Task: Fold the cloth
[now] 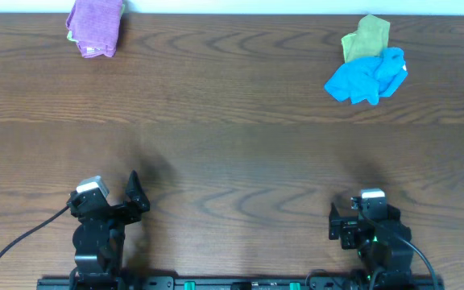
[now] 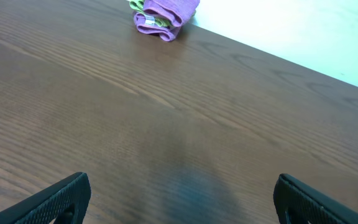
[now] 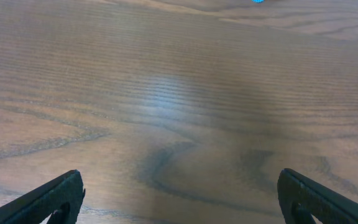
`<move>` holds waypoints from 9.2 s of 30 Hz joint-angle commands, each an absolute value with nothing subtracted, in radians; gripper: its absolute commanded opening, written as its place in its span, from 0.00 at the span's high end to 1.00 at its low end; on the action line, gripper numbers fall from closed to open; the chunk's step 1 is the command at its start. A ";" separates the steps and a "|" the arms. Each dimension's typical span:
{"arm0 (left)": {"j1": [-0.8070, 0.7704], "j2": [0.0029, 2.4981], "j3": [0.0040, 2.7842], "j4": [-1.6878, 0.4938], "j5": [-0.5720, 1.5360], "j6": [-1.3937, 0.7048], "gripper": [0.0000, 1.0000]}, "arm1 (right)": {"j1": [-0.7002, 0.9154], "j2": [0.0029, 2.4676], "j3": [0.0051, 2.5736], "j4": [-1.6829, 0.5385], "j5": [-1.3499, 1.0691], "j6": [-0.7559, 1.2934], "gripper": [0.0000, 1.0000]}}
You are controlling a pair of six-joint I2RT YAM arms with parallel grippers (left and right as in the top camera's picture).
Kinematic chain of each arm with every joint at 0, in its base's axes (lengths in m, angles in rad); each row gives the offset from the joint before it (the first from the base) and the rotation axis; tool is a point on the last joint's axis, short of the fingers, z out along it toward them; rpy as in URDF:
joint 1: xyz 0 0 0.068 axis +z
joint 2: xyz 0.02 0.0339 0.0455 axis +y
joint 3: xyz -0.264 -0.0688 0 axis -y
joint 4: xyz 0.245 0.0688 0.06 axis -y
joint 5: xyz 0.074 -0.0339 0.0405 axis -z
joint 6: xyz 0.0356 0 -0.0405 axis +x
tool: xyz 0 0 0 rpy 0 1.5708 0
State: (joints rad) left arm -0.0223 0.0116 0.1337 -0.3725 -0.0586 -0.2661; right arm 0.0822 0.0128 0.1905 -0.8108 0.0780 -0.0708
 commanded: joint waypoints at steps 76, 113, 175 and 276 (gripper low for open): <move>-0.018 0.004 0.111 -0.373 -0.059 -0.277 0.05 | -0.243 1.829 1.235 -0.092 -0.278 0.371 0.20; -0.018 0.004 0.111 -0.373 -0.059 -0.277 0.05 | -0.364 2.211 1.563 -0.262 -0.319 0.527 0.58; -0.018 0.004 0.111 -0.373 -0.059 -0.277 0.05 | 0.204 2.199 2.593 -1.577 -0.098 0.048 0.01; -0.018 0.004 0.111 -0.373 -0.059 -0.277 0.05 | 0.716 2.236 2.598 -1.468 0.299 -0.248 0.99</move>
State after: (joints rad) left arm -0.0223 0.0101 0.1314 -0.3630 -0.0586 -0.2661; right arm 0.7811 2.2616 2.5816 -1.4334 0.2630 -0.3054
